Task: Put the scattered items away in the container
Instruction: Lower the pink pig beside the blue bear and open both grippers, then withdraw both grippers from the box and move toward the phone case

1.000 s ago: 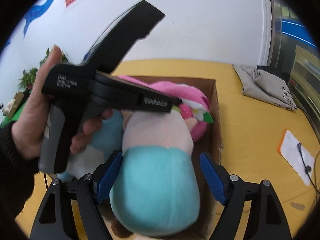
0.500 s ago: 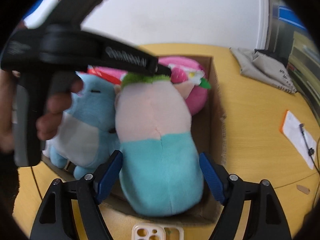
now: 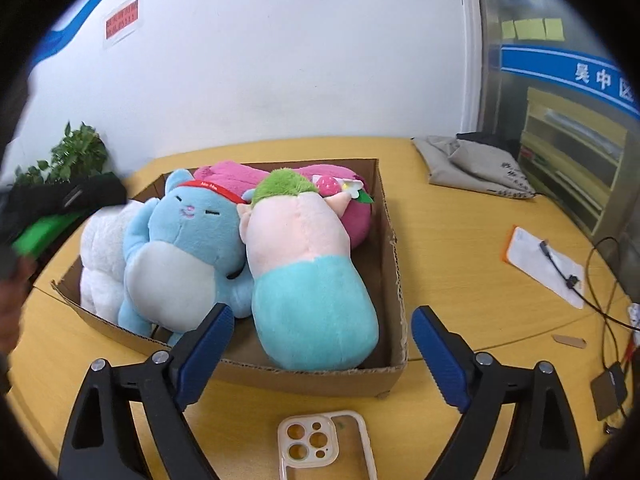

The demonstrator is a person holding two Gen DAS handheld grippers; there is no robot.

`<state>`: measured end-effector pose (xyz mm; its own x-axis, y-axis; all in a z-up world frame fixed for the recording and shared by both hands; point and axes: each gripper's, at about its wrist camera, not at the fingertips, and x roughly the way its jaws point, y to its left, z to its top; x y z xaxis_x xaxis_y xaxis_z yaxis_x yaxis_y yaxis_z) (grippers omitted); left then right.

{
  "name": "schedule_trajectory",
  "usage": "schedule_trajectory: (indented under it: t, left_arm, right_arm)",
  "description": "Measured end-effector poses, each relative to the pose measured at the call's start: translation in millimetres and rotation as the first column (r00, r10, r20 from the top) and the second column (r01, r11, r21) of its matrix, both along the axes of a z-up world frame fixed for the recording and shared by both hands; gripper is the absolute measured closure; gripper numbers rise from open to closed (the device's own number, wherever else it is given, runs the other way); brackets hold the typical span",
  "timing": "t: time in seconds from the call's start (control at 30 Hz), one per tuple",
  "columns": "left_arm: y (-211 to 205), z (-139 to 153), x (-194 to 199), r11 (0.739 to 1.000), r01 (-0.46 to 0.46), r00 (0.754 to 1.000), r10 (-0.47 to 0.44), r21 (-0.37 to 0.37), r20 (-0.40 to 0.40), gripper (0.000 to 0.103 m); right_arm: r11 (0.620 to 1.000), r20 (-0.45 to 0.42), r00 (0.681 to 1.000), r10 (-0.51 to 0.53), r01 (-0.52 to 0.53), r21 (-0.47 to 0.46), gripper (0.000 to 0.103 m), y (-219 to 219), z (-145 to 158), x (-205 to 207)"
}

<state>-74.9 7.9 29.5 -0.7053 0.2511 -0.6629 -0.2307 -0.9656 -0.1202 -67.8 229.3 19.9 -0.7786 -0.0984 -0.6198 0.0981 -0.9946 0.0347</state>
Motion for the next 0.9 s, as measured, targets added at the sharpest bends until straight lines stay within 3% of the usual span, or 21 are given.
schedule_trajectory:
  t: [0.3,0.9]
  left_arm:
    - [-37,-33,59,0.994,-0.102,0.994,0.101,0.036,0.039,0.000]
    - [-42,-37,73,0.988,-0.135,0.991,0.133,0.081,0.030,0.000]
  right_arm:
    - [0.998,0.014,1.000,0.025,-0.026,0.053,0.012,-33,1,17]
    - [0.994,0.029,0.999,0.038,-0.041,0.105,0.012,-51,7,39]
